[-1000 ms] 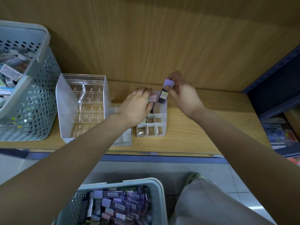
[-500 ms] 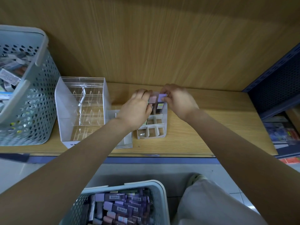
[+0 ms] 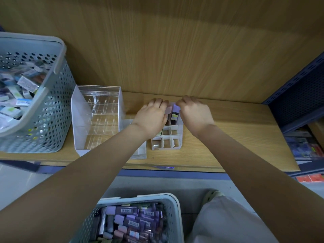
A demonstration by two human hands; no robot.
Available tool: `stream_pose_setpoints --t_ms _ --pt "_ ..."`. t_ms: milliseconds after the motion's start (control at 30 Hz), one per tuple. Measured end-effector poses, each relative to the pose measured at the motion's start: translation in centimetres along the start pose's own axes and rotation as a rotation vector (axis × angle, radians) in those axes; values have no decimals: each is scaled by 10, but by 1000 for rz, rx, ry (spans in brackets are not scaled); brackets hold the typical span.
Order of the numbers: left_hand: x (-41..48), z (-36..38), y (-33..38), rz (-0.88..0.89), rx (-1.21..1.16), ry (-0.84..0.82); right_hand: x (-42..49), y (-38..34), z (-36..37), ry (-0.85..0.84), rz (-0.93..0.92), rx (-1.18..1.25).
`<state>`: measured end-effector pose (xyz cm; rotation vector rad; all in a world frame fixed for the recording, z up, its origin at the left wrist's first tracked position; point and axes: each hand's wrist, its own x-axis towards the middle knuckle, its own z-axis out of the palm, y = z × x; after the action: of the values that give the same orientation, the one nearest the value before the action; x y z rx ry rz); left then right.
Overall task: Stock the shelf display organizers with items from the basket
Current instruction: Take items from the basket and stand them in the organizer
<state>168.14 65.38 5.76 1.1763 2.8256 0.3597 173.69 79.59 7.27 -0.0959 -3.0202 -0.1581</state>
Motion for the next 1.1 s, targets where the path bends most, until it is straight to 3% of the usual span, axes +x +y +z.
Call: stream_pose_setpoints --t_ms 133,300,400,533,667,800,1000,1100 --pt "-10 -17 8 13 203 -2 -15 -4 -13 -11 -13 -44" --pt "-74 -43 12 238 175 295 -54 -23 -32 366 -197 16" --pt "-134 -41 2 284 182 302 -88 -44 -31 391 -388 90" --pt "-210 -5 -21 257 173 175 -143 -83 1 196 -450 313" --pt "-268 49 -36 105 52 -179 -190 -125 42 -252 -344 406" --pt "-293 87 -46 -49 -81 -387 -216 -144 89 -673 -133 475" --pt "-308 136 -47 -275 -311 -612 -229 -154 133 -771 24 443" --pt "-306 147 -44 -288 -305 -597 -229 -158 141 -756 22 379"
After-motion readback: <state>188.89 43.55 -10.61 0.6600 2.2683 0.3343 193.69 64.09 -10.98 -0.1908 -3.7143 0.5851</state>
